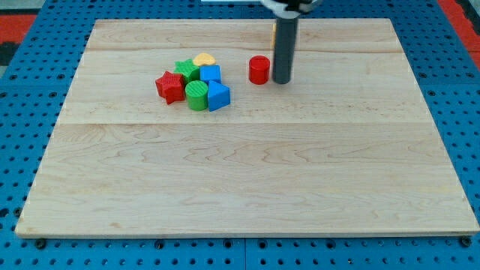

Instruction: Keep red circle in between yellow blocks

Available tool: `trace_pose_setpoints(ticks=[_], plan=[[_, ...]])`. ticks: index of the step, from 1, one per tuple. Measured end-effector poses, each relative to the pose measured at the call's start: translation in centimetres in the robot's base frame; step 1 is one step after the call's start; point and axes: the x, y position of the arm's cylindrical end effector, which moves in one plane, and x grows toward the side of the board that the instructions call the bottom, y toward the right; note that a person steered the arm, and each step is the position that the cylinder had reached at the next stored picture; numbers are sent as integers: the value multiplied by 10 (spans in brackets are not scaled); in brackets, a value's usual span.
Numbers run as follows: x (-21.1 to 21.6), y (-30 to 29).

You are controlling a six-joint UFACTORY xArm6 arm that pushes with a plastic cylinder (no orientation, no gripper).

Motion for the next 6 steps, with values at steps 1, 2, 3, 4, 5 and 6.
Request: trace_pose_setpoints(ticks=[1, 2, 3, 4, 5, 6], plan=[[-16, -1], [-17, -30], [23, -4], [-12, -44], [-52, -64], [-56, -53]])
